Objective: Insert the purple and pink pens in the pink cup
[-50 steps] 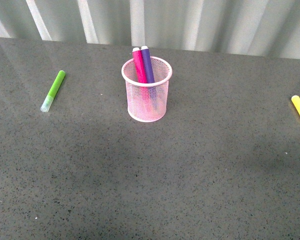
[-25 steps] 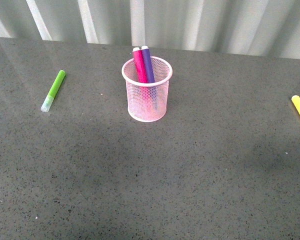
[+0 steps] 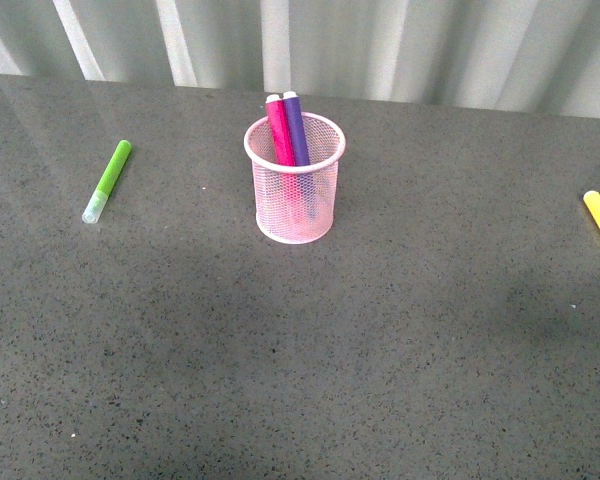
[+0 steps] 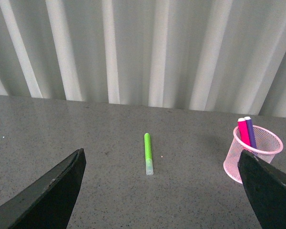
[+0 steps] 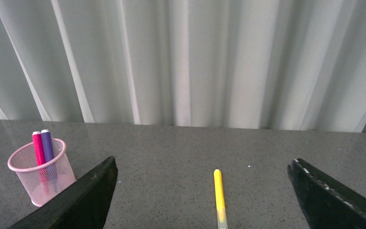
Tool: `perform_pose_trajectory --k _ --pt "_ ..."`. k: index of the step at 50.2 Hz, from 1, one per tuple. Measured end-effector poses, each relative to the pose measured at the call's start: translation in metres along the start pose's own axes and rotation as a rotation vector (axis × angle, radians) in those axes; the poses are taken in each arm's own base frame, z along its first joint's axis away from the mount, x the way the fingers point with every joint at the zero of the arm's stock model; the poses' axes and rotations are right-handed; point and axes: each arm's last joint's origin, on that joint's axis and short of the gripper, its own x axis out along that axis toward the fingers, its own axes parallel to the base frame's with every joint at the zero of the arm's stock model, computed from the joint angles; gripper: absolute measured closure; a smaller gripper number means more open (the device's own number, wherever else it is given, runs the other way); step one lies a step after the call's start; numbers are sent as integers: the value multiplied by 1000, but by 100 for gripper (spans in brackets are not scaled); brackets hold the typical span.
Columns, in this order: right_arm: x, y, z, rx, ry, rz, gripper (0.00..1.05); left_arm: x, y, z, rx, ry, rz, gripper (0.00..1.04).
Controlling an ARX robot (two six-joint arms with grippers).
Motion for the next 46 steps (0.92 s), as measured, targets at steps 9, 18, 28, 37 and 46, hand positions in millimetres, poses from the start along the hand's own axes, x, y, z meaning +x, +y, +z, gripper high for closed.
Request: perform_pose_trajectory --k 9,18,28,37,46 --pt "0 0 0 0 0 0 7 0 0 0 0 0 0 7" --pt "0 0 0 0 0 0 7 0 0 0 0 0 0 7" --pt "0 0 0 0 0 0 7 0 0 0 0 0 0 7" --pt "0 0 0 0 0 0 7 0 0 0 0 0 0 7" --pt "0 0 0 0 0 0 7 0 0 0 0 0 0 7"
